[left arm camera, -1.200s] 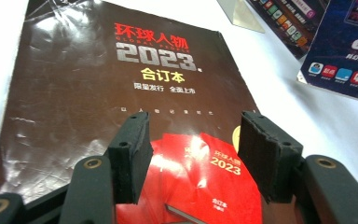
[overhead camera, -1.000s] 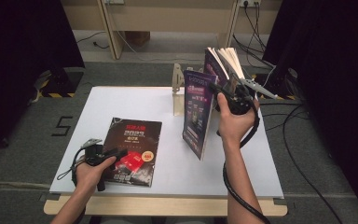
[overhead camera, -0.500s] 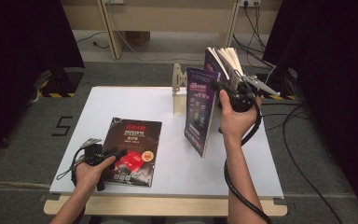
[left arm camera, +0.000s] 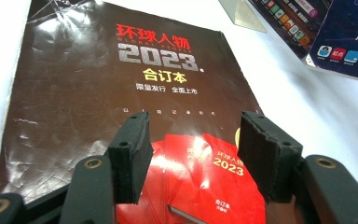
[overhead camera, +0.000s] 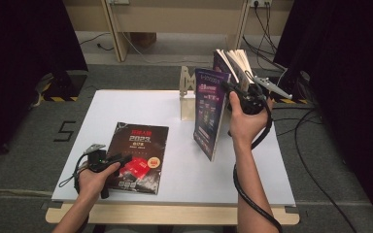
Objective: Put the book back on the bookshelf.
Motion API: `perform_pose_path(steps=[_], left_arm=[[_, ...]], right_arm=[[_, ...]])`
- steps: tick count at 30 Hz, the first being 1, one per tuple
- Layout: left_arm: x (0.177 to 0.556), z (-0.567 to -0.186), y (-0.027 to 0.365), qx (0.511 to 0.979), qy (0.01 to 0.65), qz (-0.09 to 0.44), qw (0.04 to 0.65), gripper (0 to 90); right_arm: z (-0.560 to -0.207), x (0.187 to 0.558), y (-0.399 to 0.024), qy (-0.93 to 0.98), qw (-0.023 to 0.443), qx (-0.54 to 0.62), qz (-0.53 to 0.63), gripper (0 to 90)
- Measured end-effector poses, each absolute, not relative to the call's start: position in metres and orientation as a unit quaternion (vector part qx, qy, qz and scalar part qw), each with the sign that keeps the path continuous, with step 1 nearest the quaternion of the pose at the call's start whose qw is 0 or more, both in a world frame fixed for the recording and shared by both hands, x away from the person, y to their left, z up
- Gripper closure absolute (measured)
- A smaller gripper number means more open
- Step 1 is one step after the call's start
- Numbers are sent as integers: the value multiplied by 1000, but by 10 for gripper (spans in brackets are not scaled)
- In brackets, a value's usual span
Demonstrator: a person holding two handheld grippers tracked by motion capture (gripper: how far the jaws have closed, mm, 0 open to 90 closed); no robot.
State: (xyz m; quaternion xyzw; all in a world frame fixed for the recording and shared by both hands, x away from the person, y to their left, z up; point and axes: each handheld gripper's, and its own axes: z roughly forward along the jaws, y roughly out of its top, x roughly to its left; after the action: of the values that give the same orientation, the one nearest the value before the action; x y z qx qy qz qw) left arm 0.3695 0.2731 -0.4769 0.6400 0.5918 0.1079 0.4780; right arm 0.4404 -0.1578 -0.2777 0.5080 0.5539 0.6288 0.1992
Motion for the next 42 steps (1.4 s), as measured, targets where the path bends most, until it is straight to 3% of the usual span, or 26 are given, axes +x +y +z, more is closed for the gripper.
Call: perform_pose_path(steps=[42], left_arm=[[370, -479, 274, 641, 593, 107, 476, 432]], right_arm=[[-261, 459, -161, 533, 217, 510, 640, 834]])
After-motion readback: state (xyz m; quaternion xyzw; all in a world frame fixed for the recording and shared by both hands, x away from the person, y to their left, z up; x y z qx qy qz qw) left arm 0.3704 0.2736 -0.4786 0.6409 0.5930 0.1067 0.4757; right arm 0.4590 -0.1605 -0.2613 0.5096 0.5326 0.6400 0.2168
